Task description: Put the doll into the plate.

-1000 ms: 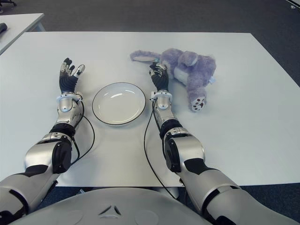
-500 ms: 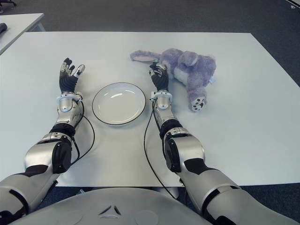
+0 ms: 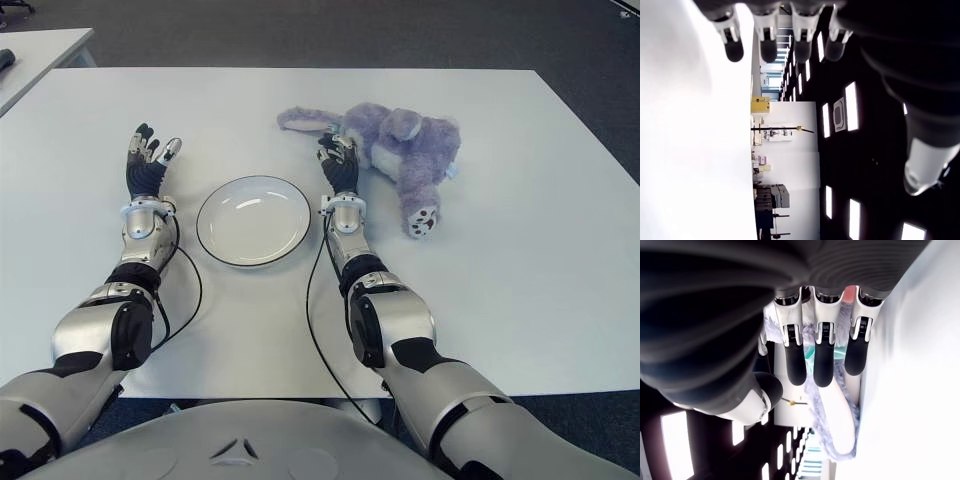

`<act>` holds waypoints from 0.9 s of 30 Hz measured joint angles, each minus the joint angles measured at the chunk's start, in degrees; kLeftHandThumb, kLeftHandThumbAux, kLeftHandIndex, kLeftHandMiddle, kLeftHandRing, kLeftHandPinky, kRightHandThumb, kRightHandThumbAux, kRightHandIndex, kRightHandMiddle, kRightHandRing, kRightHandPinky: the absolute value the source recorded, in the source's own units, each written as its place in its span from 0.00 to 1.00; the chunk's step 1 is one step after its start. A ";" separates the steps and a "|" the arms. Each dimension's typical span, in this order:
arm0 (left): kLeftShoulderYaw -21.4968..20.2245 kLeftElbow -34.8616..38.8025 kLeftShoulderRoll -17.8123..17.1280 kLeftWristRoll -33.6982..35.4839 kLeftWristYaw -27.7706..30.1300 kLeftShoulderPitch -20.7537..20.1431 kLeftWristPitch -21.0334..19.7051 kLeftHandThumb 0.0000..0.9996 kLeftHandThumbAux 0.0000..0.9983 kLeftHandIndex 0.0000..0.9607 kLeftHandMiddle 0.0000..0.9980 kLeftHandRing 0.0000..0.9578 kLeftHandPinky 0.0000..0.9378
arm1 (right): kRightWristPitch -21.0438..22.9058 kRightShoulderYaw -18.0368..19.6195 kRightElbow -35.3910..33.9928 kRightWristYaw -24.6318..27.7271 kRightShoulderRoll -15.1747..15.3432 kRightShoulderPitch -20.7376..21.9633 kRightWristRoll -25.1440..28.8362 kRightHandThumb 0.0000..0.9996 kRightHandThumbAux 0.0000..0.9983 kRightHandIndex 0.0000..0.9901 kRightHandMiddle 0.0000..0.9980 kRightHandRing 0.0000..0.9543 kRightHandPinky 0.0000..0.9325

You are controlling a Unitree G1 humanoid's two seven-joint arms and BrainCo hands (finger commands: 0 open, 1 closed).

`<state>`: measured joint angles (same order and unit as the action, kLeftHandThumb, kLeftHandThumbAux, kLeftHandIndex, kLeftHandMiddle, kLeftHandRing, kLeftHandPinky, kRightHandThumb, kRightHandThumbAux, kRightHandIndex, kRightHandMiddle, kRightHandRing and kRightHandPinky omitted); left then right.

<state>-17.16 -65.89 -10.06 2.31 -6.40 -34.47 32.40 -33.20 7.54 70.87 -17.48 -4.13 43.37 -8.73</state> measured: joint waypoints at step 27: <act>0.04 0.00 0.15 0.01 0.00 -0.31 -0.13 0.00 0.66 0.02 0.02 0.00 0.01 | -6.25 0.16 0.48 3.42 0.08 1.21 1.25 0.01 0.81 0.11 0.17 0.19 0.23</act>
<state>-17.12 -65.89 -9.91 2.31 -6.40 -34.79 32.27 -39.45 7.70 71.36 -14.06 -4.05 44.59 -7.48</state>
